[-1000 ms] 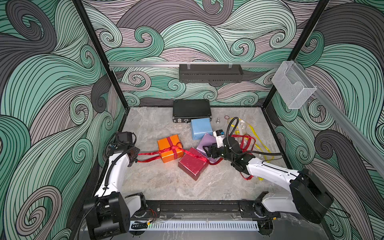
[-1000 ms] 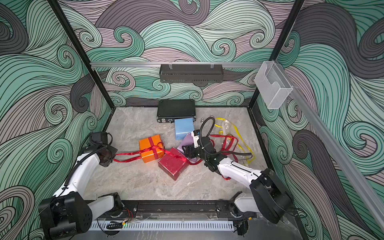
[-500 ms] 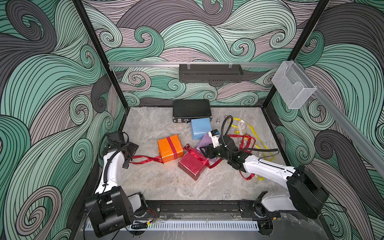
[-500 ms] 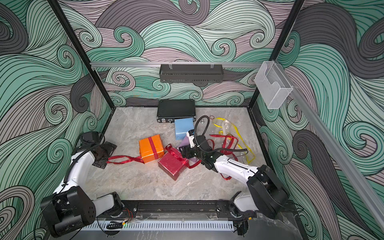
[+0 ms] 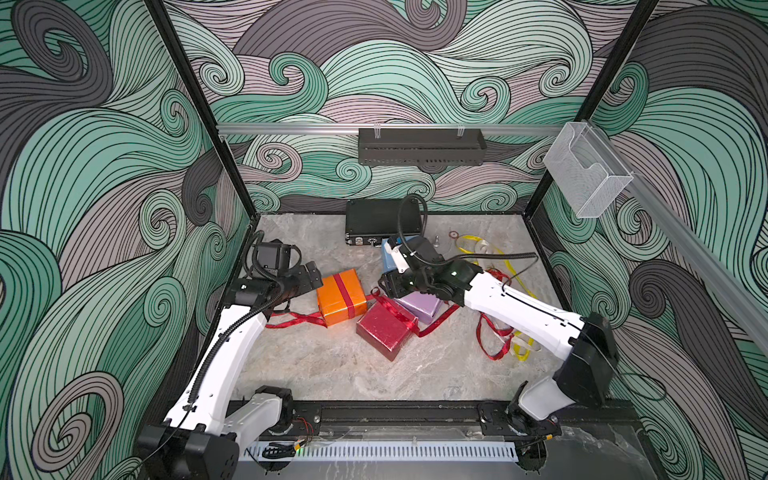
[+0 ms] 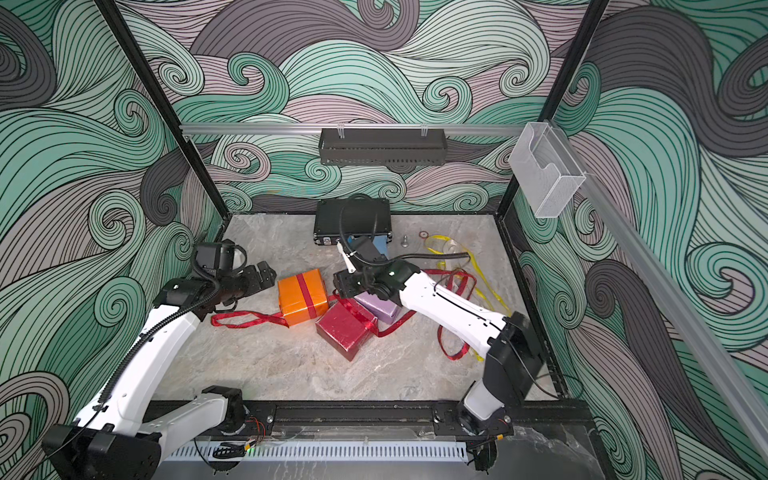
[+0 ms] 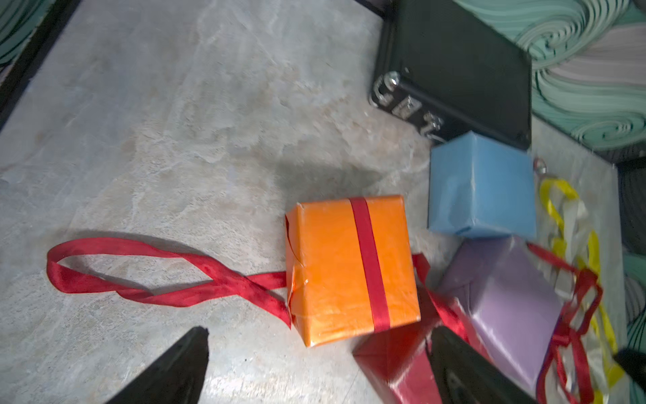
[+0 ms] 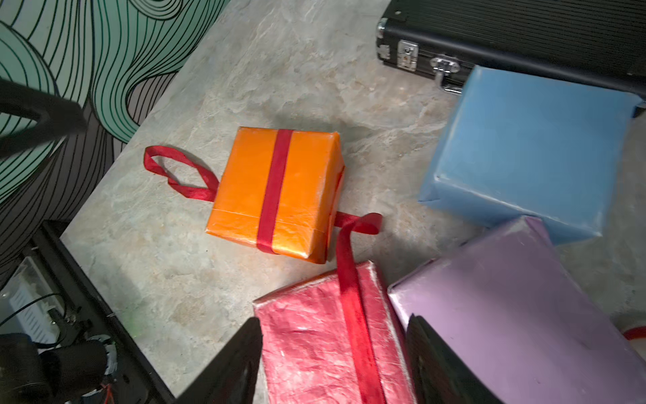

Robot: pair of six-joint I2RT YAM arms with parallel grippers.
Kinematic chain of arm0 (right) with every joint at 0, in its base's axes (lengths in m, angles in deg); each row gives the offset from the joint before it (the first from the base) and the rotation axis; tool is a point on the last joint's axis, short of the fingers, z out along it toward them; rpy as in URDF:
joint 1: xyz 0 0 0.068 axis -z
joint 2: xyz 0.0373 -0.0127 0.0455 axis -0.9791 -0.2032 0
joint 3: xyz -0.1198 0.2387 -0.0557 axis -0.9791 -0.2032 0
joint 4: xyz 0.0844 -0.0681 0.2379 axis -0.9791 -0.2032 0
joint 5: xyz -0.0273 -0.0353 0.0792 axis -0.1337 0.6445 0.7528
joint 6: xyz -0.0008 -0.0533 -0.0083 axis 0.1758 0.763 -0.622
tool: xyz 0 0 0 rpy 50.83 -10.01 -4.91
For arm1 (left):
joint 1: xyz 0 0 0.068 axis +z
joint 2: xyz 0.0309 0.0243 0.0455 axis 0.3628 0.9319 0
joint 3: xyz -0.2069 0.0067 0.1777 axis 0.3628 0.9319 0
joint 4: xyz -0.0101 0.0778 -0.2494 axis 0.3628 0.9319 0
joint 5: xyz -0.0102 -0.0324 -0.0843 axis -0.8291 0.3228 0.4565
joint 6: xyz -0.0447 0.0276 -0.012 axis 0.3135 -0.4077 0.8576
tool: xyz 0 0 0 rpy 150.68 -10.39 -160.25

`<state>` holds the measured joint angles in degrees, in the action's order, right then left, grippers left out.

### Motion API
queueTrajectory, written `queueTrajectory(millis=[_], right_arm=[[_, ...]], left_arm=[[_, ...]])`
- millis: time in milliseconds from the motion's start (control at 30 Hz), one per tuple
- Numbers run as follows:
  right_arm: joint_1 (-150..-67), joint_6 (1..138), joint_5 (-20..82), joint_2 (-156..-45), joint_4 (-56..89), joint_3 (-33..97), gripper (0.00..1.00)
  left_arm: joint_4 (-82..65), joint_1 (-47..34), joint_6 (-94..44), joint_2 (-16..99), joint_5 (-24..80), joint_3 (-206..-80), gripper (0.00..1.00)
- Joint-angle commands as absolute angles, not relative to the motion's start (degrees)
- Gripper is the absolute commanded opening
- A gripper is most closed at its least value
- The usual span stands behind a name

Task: Untie the ribbon bows on the gift boxes
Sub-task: Pull the ribbon from the gift box.

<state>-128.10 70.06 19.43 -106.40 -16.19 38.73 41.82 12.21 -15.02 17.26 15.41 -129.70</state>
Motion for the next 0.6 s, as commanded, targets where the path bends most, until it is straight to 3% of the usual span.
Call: queueTrajectory(millis=[0,300,567], right_arm=[[-130.9,72.3,17.1,-113.1,-30.1,46.4,0.66],[-134.9,74.1,13.6,-136.5,-41.5,76.1,0.59],[-135.3,74.6,12.4,-149.5,-45.7,92.7,0.54]], left_arm=[[48.2,9.9,-20.7,14.0,12.0,-126.2,0.99],[46.3,7.7,-15.5,-5.0,-6.7,-123.2,0.99],[46.3,7.7,-14.2,-11.3,-9.8,-122.6,0.99]])
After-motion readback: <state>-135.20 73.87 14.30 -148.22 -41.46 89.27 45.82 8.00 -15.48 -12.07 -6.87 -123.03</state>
